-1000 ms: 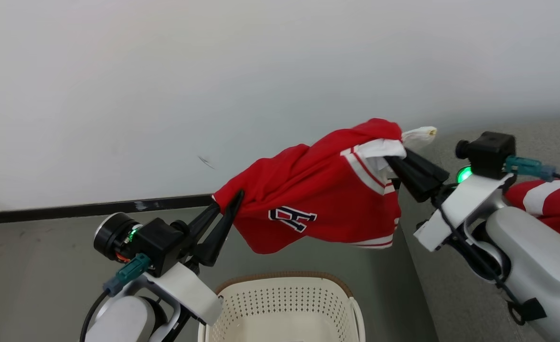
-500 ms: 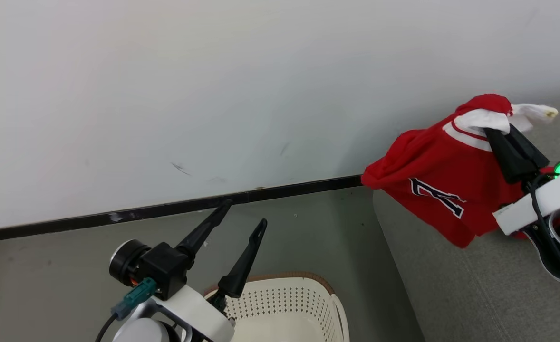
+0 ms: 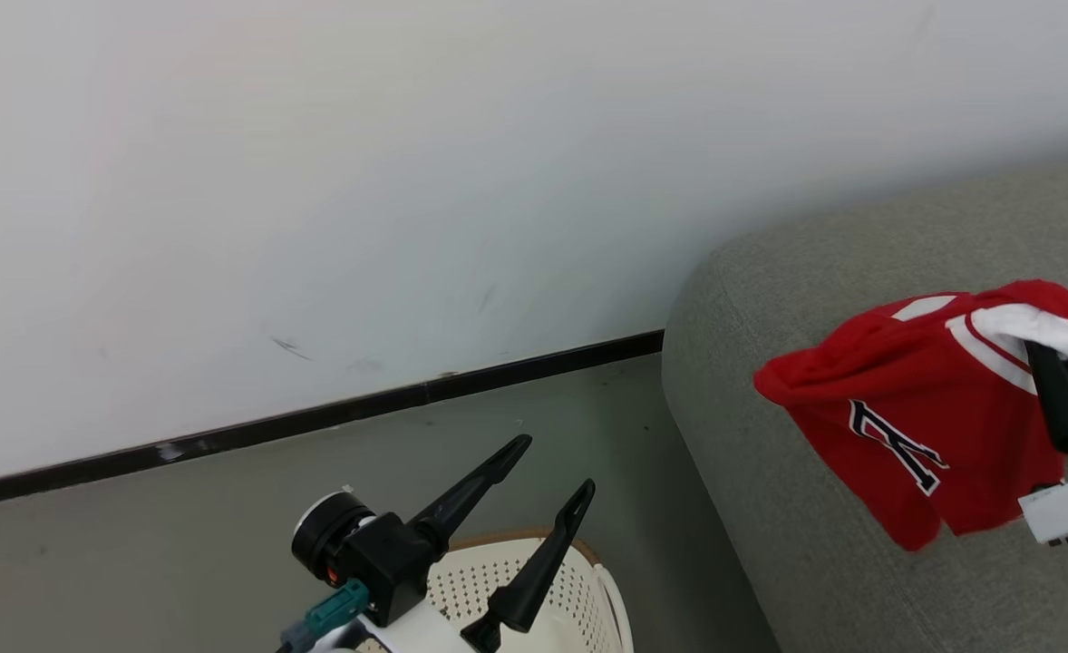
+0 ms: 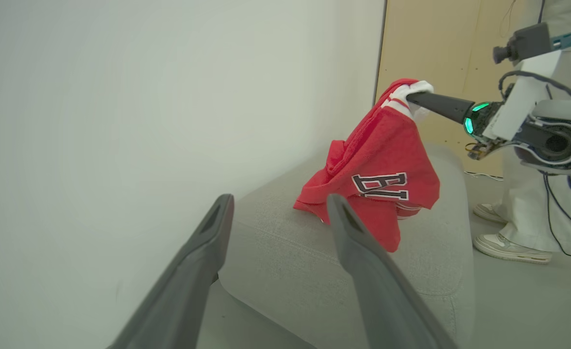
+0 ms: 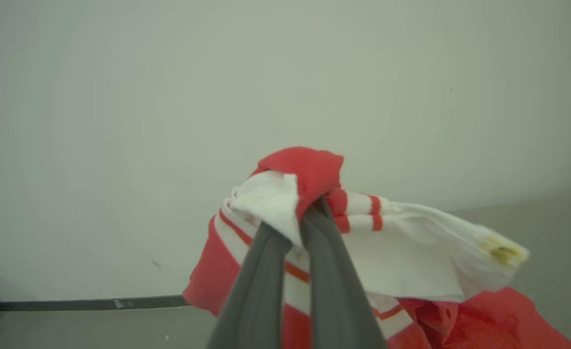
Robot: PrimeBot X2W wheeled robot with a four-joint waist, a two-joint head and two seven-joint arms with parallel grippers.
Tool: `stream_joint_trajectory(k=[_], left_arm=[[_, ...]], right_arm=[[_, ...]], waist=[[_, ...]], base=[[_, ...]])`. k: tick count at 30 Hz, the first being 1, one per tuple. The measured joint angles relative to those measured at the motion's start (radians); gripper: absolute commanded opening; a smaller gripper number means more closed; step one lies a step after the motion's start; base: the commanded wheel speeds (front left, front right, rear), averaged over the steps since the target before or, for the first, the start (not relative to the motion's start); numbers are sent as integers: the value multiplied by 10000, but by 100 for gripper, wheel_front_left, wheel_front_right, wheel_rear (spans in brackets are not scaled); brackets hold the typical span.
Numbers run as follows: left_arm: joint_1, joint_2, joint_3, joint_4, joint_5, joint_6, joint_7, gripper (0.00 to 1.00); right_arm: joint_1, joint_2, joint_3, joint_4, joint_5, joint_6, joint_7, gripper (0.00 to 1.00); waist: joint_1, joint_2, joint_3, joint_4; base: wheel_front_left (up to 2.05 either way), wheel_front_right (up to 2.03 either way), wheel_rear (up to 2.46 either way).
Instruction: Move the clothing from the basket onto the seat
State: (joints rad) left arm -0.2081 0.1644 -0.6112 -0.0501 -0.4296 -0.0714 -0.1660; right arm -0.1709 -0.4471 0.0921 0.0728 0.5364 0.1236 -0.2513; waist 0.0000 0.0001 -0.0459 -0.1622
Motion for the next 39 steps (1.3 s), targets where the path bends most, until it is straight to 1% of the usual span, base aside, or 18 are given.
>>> stream_joint_trajectory(k=[4,9,14,18,22,24,25,27,32,39], left_arm=[[105,-59,-196,40,0,-63,-40,100],[132,-136,-384,102,0,-105,-117,100],[142,-320,-476,161,0,-119,-201,100],[214,-351,-491,222,0,-117,-209,100],[357,-349,-485,244,4,-102,-290,100],[357,-341,-456,242,12,-38,-291,100],[358,-332,-428,236,48,-2,-291,100],[360,-307,-387,219,90,79,-291,100],[359,-213,-261,40,234,228,-291,100],[334,13,-65,-314,543,426,-288,100]], right_arm=[[727,159,-502,-268,-259,0,-2,0],[1443,401,-813,-660,-435,0,-10,0],[1767,591,-825,-1011,-560,0,-10,0],[1877,698,-752,-1047,-560,0,-10,0],[1774,644,-305,-953,-535,0,-10,0],[1433,512,-88,-849,-527,0,-8,0],[867,295,-59,-686,-525,0,50,0],[241,77,-79,-571,-523,0,140,0],[-1200,-270,-259,-75,-232,0,470,0],[-3043,-696,-520,940,-157,0,1001,0]], waist=[[0,0,-38,-271],[0,0,-74,-628],[0,0,-93,-973],[0,0,-92,-1213],[0,0,-57,-1397],[0,0,-20,-1467],[0,0,34,-1519],[0,0,100,-1557],[0,0,332,-1586],[0,0,754,-1516]], base=[[0,0,0],[0,0,0],[0,0,0],[0,0,0],[0,0,0],[0,0,0],[0,0,0],[0,0,0],[0,0,0],[0,0,0]])
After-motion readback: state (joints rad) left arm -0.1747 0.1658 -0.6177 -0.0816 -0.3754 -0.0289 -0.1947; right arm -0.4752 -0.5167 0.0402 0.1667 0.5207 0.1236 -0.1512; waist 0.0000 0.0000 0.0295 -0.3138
